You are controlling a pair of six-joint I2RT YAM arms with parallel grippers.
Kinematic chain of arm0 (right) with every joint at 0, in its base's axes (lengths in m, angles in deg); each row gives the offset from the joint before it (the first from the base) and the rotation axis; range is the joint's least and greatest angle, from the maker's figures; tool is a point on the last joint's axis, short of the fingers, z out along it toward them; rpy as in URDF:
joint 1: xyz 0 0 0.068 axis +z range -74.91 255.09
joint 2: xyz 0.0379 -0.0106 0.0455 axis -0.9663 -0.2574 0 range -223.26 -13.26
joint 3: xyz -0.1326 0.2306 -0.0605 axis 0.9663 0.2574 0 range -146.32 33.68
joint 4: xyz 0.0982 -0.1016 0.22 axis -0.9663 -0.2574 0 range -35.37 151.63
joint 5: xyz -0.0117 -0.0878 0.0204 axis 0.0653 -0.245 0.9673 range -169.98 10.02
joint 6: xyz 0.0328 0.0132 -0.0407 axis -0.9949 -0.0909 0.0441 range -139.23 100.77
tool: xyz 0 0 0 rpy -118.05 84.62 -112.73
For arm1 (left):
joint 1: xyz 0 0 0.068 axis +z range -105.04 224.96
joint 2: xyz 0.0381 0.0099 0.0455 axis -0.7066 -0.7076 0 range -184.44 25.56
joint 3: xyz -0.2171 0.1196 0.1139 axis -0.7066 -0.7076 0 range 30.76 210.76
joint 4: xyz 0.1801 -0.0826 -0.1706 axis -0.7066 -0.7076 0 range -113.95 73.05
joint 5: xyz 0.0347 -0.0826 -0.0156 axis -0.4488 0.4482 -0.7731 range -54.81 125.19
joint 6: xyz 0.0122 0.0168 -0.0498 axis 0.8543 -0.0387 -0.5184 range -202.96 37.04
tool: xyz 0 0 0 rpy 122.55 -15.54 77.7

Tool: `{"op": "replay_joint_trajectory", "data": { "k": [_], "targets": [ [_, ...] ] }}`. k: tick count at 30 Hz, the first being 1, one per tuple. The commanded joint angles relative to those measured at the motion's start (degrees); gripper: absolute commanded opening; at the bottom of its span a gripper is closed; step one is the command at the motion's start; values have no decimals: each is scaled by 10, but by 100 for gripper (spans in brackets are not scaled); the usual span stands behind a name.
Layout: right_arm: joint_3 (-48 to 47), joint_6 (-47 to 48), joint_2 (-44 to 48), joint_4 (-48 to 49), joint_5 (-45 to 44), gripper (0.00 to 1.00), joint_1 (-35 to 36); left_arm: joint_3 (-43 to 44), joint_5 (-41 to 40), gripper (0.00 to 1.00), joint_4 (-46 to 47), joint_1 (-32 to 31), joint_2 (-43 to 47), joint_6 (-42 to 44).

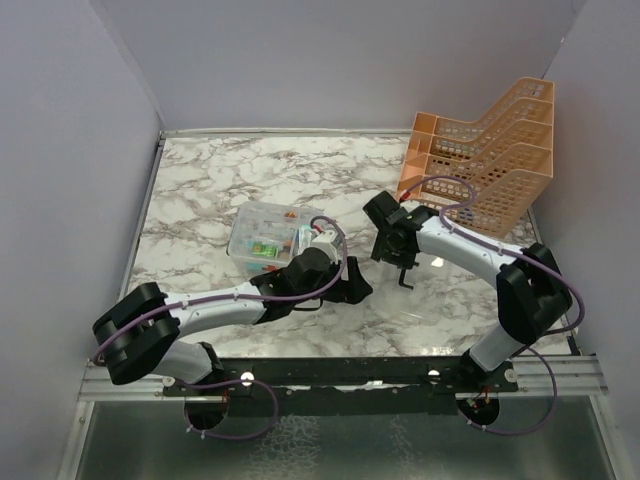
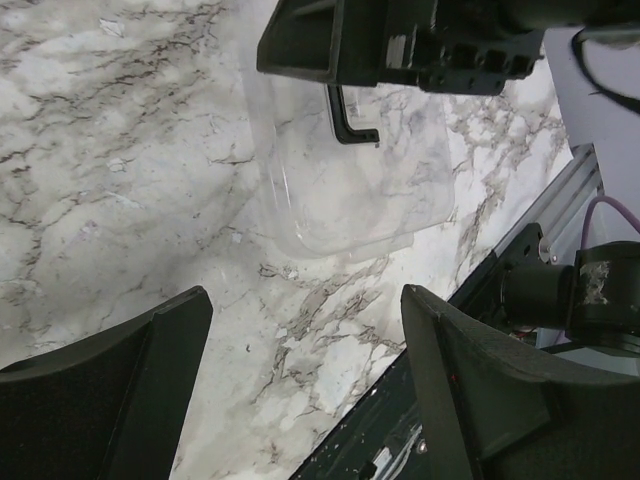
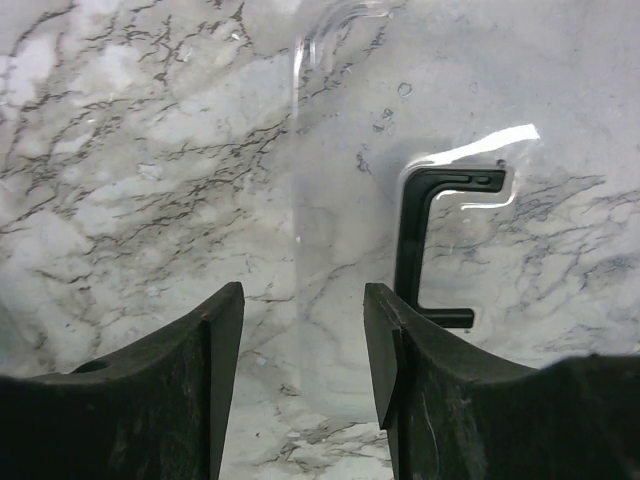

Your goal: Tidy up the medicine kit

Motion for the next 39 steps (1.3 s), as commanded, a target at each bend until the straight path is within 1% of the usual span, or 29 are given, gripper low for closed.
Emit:
{"op": "replay_joint_trajectory", "data": {
  "k": [1,5,8,10,13,16,19,34,37,39],
  "targets": [
    [7,2,39,19,19,43,0,23,-11,80,26,-14,-24,-12],
    [22,3,58,31,34,43,-1,27,-6,80,35,-17,-40,-28],
    [27,0,58,22,22,45,-1,31,-12,80,35,-18,-44,-38],
    [26,-4,53,5,12,51,-1,31,-18,80,35,-20,-46,-39],
    [31,-12,48,-8,-4,63,-1,29,-21,80,35,-23,-49,-42],
    [35,-10,41,-8,-9,67,-1,27,-23,80,35,-27,-51,-45],
    [31,-9,21,-13,-15,70,-2,25,-24,80,35,-30,-51,-45],
    [16,-6,-47,-22,-35,73,-4,10,-38,80,35,-30,-41,-53],
    [17,-4,-57,-16,-33,71,-3,6,-45,80,34,-30,-41,-58],
    [15,-4,-65,-15,-33,68,-3,4,-50,80,34,-30,-41,-62]
  ]
}}
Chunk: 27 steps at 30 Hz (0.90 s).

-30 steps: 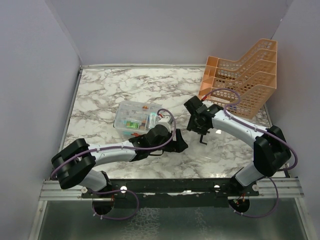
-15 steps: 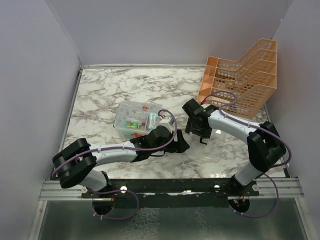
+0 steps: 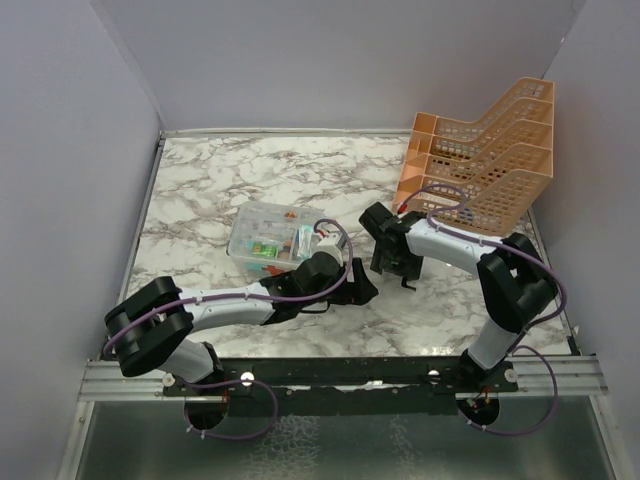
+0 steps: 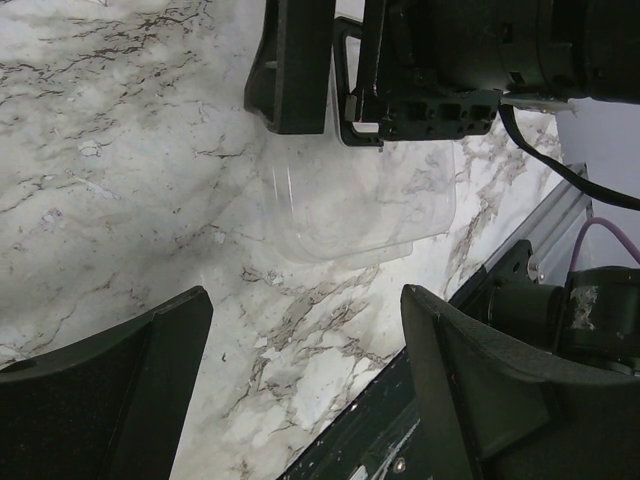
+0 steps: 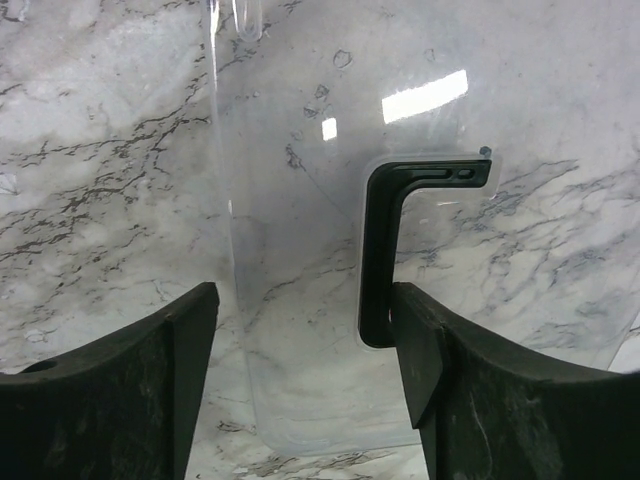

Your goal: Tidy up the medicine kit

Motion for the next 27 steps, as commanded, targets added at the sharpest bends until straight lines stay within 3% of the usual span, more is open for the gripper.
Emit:
{"op": "replay_joint_trajectory", "data": {
  "k": [1,5,9,27],
  "targets": [
    [-9,0,-27,-3,-17,65,-2,-10,-26,80,13,-3,6,-10],
    [-10,4,-35,-2,-22,50,-2,-9,-27,80,14,-3,-1,-12],
    [-12,11,-17,1,-25,43,-2,-3,-24,80,14,-3,-12,-11],
    [-2,15,62,24,23,41,-7,22,10,82,47,-2,-58,-8]
  ]
}}
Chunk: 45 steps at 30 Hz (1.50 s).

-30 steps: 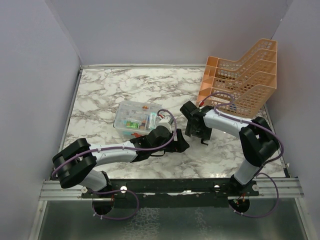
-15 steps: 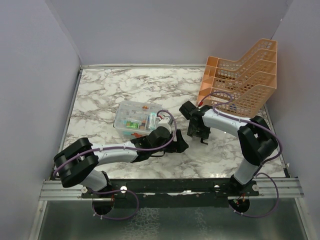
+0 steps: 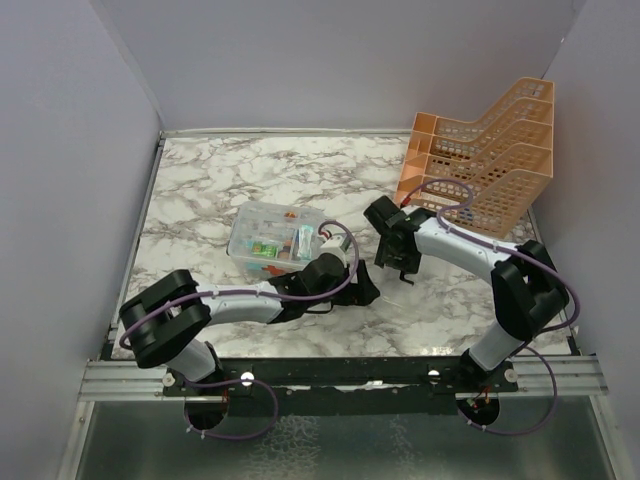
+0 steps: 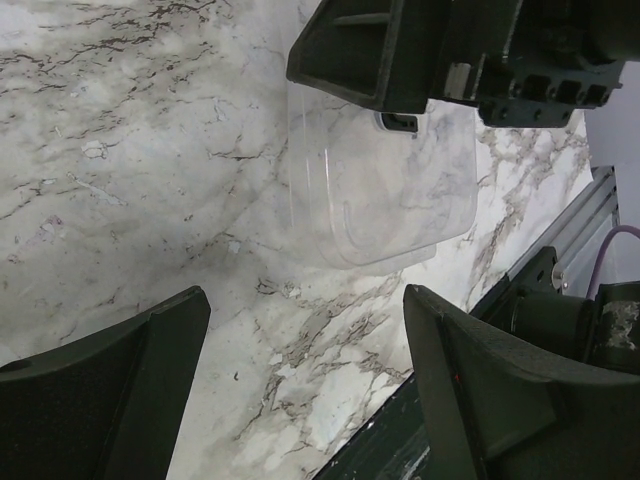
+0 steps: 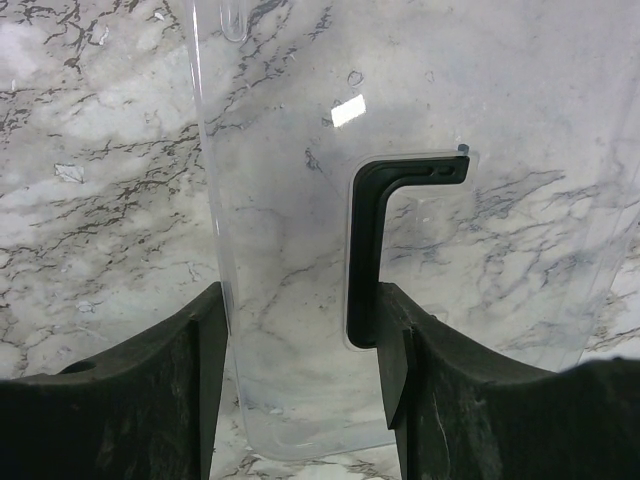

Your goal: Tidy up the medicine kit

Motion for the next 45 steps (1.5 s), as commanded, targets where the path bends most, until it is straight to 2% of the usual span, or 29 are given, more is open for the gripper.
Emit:
{"op": "replay_joint_trajectory", "data": {
  "k": [1,17,36,39,42,45],
  "targets": [
    [9,-3,28,31,23,41,-4,21,19,82,28,-2,-20,-5],
    [23,-18,56,40,46,40,-7,55,5,76,43,-2,-80,-53],
    [32,-21,80,50,73,40,-11,83,33,63,71,-2,-110,-100],
    [33,-22,83,51,75,40,-13,83,36,55,72,-2,-109,-102],
    [34,-22,87,51,77,41,-13,77,22,43,72,-2,-107,-100],
    [34,-23,96,47,76,45,-14,66,0,33,72,-2,-90,-94]
  ]
}}
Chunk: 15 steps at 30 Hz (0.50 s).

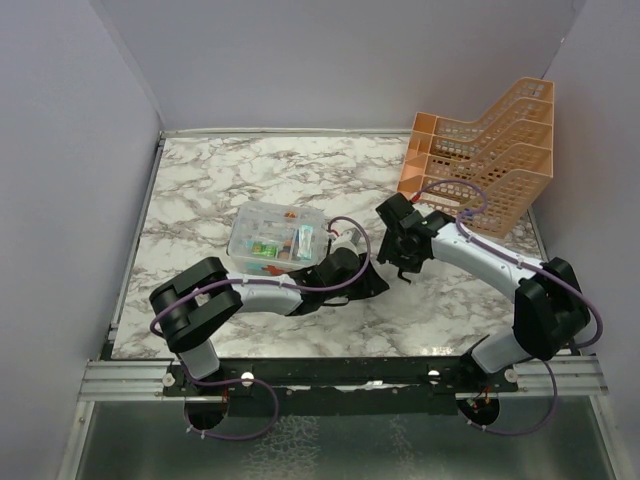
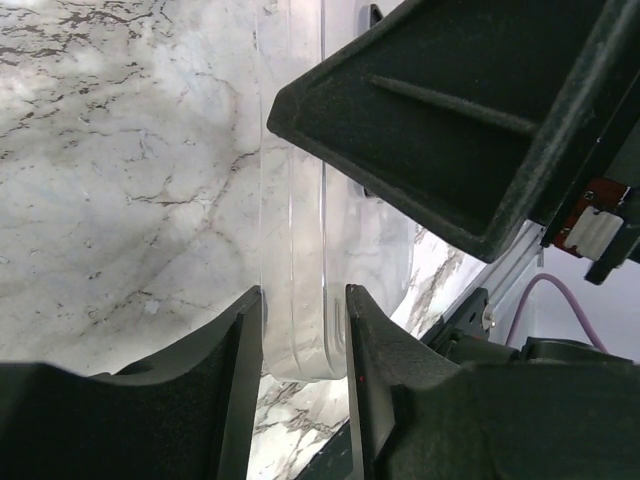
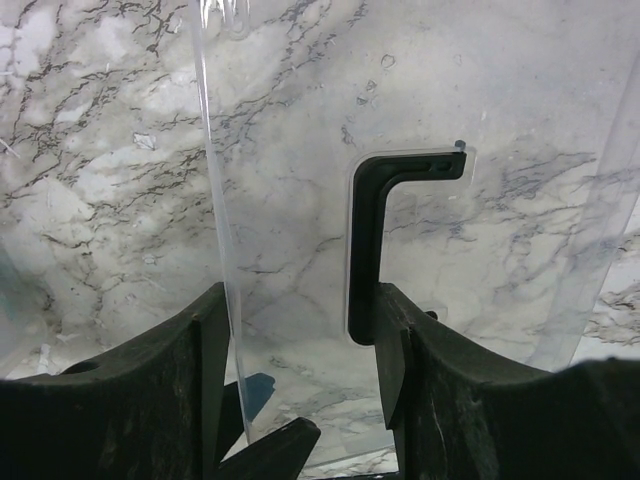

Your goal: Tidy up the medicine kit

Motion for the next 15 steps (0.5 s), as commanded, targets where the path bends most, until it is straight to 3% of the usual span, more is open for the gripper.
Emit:
{"op": "replay_joint_trajectory", "data": {
  "k": [1,9,15],
  "targets": [
    [3,-17,23,18,19,47,-1,-3,-23,30,24,-3,20,7],
    [-38,-14,49,-23,15,72,-1,-15,-18,23,24,-3,43,29],
    [-67,-20,95,-45,9,75,-2,-7,19,19,22,3,60,63]
  ]
}}
